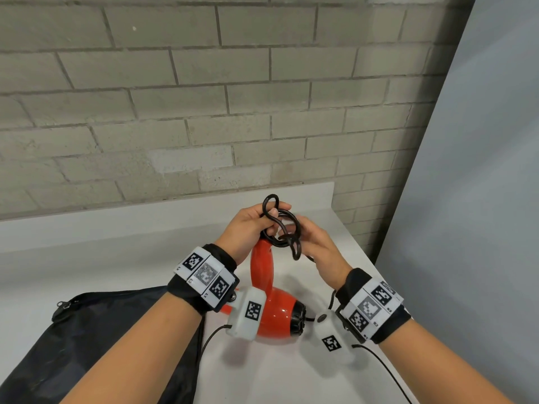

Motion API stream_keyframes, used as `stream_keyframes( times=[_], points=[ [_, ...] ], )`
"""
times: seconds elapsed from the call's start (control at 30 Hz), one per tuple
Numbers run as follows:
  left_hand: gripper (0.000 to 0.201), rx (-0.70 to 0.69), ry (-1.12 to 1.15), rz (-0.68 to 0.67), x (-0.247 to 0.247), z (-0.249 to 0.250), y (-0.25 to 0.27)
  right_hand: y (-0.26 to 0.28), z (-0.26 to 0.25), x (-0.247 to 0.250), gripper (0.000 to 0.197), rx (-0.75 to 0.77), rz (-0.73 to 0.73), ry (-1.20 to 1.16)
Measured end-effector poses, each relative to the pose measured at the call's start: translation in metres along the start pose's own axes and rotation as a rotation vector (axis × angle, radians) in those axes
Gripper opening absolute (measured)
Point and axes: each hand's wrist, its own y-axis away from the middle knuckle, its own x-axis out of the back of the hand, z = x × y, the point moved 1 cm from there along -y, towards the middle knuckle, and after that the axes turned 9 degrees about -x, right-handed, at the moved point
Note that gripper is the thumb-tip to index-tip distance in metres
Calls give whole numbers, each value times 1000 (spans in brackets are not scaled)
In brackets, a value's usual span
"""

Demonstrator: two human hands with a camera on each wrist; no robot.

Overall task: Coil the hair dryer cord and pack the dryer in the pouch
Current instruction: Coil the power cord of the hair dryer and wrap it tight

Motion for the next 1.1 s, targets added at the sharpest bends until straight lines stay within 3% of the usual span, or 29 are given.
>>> stream_keyframes(
  times=[0.1, 0.23, 0.4, 0.57, 0.73, 0.93, 1.1],
  points=[
    [22, -13, -4, 32, 0, -2, 0, -1, -11, -3, 39, 66, 30, -89],
    [21, -10, 15, 41, -2, -1, 1, -3, -14, -6, 31, -5, 3, -148],
    [20, -25, 5, 26, 0, 1, 3, -8, -13, 2, 48, -108, -35, -57],
    [21, 0, 49, 14, 2, 1, 4, -18, -10, 13, 29, -114, -32, 191],
    [21, 32, 84, -16, -1, 2, 5, -33, -8, 15, 24, -70, -39, 199],
    [24, 45, 51, -47, -2, 1, 6, -41, 1, 4, 17, 25, 275, 227],
    [31, 26, 90, -66, -2, -3, 9, -58, 20, 14, 19, -159, 431, 364]
  ],
)
